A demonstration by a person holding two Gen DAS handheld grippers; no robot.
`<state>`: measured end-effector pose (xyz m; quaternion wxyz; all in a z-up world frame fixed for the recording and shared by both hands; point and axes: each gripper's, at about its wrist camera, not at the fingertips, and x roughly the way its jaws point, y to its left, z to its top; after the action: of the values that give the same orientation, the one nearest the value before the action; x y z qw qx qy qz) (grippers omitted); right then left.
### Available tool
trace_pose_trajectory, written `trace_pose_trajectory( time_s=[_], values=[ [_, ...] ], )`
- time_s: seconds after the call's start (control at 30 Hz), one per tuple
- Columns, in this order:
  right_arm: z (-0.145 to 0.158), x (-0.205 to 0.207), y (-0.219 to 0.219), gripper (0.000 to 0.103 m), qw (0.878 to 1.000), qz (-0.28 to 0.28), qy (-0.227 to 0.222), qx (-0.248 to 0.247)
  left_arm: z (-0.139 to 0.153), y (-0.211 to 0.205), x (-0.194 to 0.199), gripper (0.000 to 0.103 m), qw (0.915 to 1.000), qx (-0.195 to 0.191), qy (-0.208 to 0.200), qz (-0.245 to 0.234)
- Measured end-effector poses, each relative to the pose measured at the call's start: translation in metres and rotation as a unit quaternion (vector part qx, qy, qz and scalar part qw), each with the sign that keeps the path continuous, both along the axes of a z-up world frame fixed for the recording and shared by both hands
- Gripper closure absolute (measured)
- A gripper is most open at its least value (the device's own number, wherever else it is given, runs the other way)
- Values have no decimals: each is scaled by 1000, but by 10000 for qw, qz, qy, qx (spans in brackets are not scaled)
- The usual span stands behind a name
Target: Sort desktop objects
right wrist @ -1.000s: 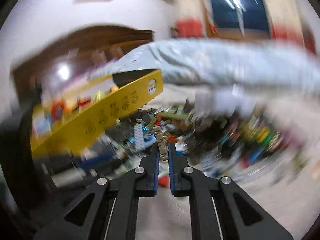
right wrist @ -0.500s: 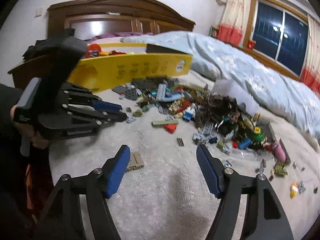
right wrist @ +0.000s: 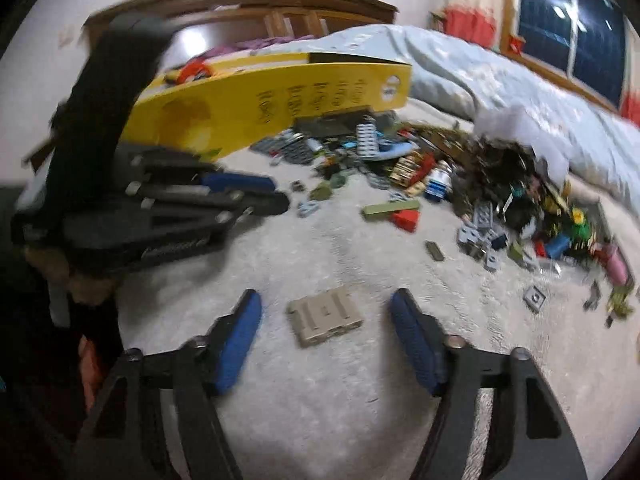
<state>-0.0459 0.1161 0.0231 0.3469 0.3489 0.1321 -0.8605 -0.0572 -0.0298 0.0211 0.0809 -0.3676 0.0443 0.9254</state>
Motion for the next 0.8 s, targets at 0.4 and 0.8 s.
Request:
trace_pose_trajectory(
  time_s=[0.4, 0.8],
  values=[
    [39, -16, 76, 70, 9822, -1139, -53, -1492, 22, -3, 9, 55, 9992, 46, 386, -78],
    [5, -22, 149, 70, 9550, -2336, -825, -1632, -6, 91, 28, 57, 9816, -327, 310, -1853]
  ],
)
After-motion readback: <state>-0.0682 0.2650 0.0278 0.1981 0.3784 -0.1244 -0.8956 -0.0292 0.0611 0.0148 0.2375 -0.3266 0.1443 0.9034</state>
